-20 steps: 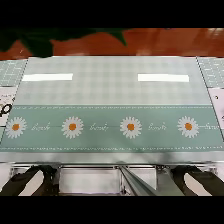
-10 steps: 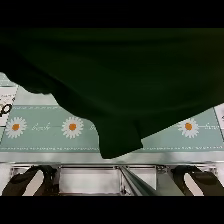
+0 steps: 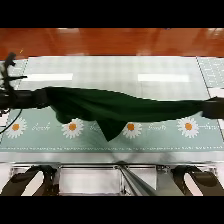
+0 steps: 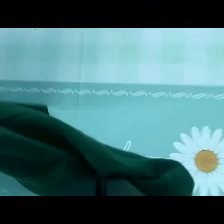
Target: Fold the shirts.
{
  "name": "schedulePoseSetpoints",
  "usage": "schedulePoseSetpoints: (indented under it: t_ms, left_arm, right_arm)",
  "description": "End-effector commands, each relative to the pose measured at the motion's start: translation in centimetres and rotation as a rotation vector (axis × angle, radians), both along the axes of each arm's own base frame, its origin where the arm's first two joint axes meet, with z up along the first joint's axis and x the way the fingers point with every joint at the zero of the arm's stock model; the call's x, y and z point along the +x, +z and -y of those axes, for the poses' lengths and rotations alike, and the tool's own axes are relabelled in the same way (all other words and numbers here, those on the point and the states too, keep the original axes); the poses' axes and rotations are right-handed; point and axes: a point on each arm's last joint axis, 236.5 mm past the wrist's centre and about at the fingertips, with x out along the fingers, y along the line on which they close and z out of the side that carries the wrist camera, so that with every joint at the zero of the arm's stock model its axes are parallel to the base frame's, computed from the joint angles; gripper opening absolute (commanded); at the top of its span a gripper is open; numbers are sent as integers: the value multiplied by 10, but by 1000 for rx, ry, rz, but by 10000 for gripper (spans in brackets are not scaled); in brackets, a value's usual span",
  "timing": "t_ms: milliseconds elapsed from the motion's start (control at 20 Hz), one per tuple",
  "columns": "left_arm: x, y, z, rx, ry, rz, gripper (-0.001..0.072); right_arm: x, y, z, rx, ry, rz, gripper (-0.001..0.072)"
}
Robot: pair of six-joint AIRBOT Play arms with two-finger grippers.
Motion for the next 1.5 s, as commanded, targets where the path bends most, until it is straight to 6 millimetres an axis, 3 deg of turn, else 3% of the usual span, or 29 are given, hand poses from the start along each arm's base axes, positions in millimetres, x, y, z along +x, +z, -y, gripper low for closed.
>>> schedulePoseSetpoints:
  t_ms: [0, 150, 200, 300, 400, 600, 700, 800, 900, 1000, 1200, 1450]
  left_arm:
    - [47, -54, -20, 14, 151, -24, 25]
    - [71, -92, -24, 17, 175, -104, 26]
    - [75, -103, -23, 14, 168, -139, 71]
    - [67, -120, -15, -2, 121, -231, 499]
    - [56, -120, -30, 1, 107, -332, 505]
    - [33, -90, -74, -17, 181, -335, 504]
    - [-1, -95, -59, -29, 161, -364, 505]
    - [-43, -124, -27, -32, 106, -435, 505]
    - [-72, -162, -5, -11, 94, -489, 505]
    - [-69, -181, 8, -35, 168, -476, 504]
    - [-30, -173, 30, -110, 274, -343, 504]
    - [-18, -191, 43, -65, 278, -327, 504]
  right_arm:
    - [44, -68, 0, 31, -31, -53, 25]
    - [91, -102, 1, 49, -56, -69, 25]
    - [103, -114, -2, 72, -65, -92, 25]
    - [120, -129, -11, 126, -76, -137, 25]
    - [133, -133, -16, 135, -44, -166, 25]
    - [141, -108, 0, 129, -29, -168, 25]
    - [135, -109, 2, 121, -12, -189, 25]
    - [131, -110, -1, 119, 9, -202, 25]
    - [132, -109, -4, 134, 8, -198, 25]
    - [132, -109, -4, 135, 9, -200, 25]
    - [131, -109, -4, 135, 10, -202, 25]
    - [132, -109, -4, 136, 9, -201, 25]
